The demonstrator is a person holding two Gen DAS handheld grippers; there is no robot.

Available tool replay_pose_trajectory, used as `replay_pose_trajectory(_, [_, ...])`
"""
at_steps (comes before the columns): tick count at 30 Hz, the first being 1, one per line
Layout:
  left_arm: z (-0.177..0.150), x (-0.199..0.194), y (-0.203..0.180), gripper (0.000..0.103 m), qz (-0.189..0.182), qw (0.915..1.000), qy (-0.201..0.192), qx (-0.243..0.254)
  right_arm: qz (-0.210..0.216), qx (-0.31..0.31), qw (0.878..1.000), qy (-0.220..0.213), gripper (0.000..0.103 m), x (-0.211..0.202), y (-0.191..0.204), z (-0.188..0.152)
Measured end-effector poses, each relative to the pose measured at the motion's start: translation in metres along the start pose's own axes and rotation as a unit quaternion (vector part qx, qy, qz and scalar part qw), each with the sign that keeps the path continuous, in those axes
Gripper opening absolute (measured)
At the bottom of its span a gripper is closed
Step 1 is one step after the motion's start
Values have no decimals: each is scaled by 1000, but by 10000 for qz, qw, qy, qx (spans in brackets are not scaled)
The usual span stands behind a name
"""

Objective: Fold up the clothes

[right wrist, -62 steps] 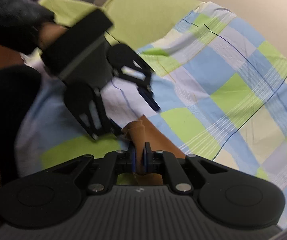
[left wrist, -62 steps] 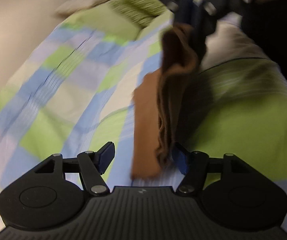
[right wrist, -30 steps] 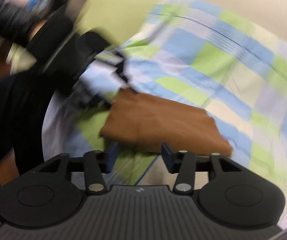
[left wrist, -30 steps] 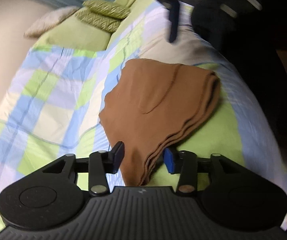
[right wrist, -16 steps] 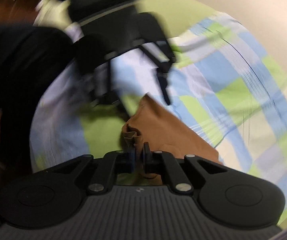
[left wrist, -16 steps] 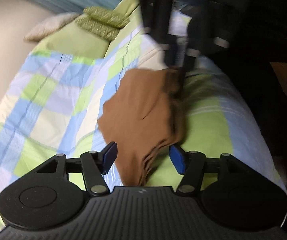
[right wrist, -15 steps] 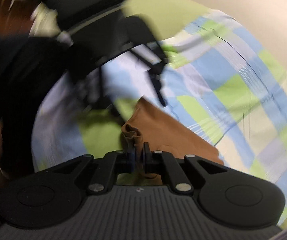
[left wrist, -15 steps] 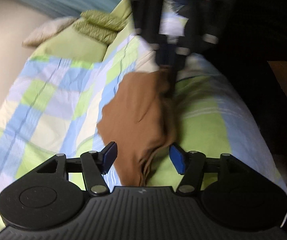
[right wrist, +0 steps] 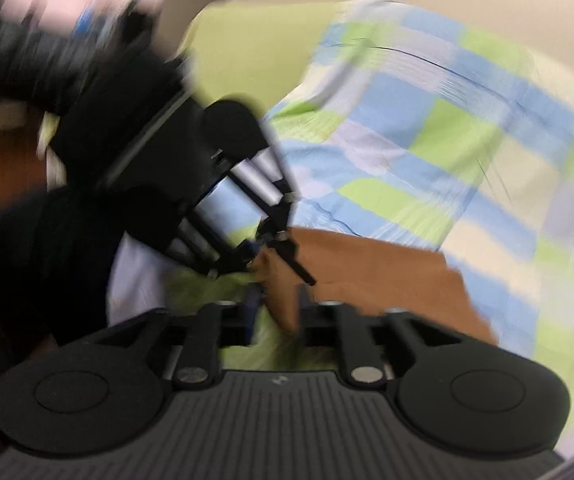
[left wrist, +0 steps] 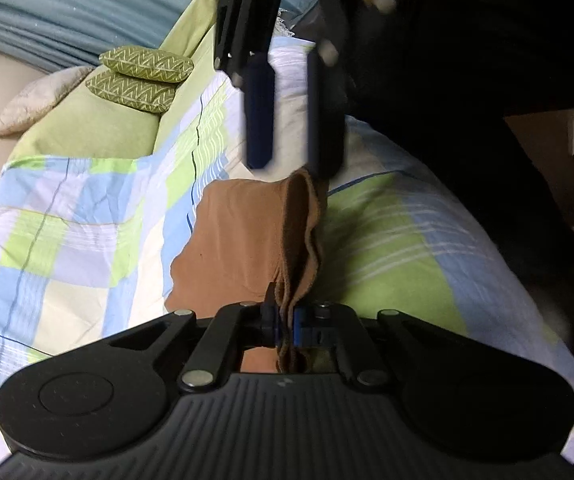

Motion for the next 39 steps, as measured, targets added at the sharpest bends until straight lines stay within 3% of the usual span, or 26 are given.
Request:
replay_pose_trajectory(3, [0,-1,3,6,-86,9999,16,63,59,1363,9895,-480,49,-7,-34,-17])
replay_pose_trajectory(5, [2,-1,6,6,-138,9998,34,123,136,2143,9729,-855,57,-6,-54,-30])
replay_pose_trajectory(6, [2,-1,7,6,-160,9997,43,152,175,2397,9651,-1043,60,-5,-61,-35])
replay_pose_trajectory(8, [3,-1,8,6,-172,9996,56,196,197,2859,9476,-1410,78,0,-72,-43])
replay_pose_trajectory(11, [5,-1,8,6,-201,9996,80,201,278,3385,9256,-1674,82,14,-82,-49])
replay_pose_trajectory(14, [6,-1,10,6,-212,9997,78,114,463,3563,9178,-1688,82,29,-80,-49])
replay_pose_trajectory(17, [8,-1,14,6,-225,9997,31,-83,452,3663,9216,-1199,82,45,-76,-59])
replay_pose_trajectory(19, [11,-1,18,6,-238,9996,-5,-171,453,3936,9140,-868,70,56,-79,-75])
replay_pose_trajectory(24, [15,-1,31,6,-273,9991,-69,-303,551,4325,8952,-923,74,45,-88,-79])
replay_pose_trajectory(25, [16,-1,35,6,-294,9990,-74,-343,455,4303,8960,-998,75,37,-90,-78])
replay_pose_trajectory(28, [19,-2,48,6,-411,9980,-85,-476,-382,3762,9200,-1028,80,11,-94,-73])
replay_pose_trajectory(30, [22,-1,60,6,-540,9969,-88,-570,-1058,3224,9369,-846,84,-1,-95,-70])
replay_pose_trajectory(32, [26,2,73,6,-647,9964,-95,-532,-1390,2835,9471,-580,86,-2,-94,-70])
replay_pose_trajectory(35, [31,4,88,6,-758,9961,-75,-439,-1587,2389,9574,-347,86,6,-92,-68])
replay_pose_trajectory(39, [37,12,101,6,-924,9954,36,-242,-1547,2085,9656,-102,86,24,-93,-66])
Point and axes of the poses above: each gripper's, at about its wrist camera, not at the fingertips, and x roughly the way its jaws point, y to its left, z to its top, the point moved 3 cm from there along x, roughly the way its jaws point, and after that the axes turned 12 degrees about -x, right-handed, at the moved point
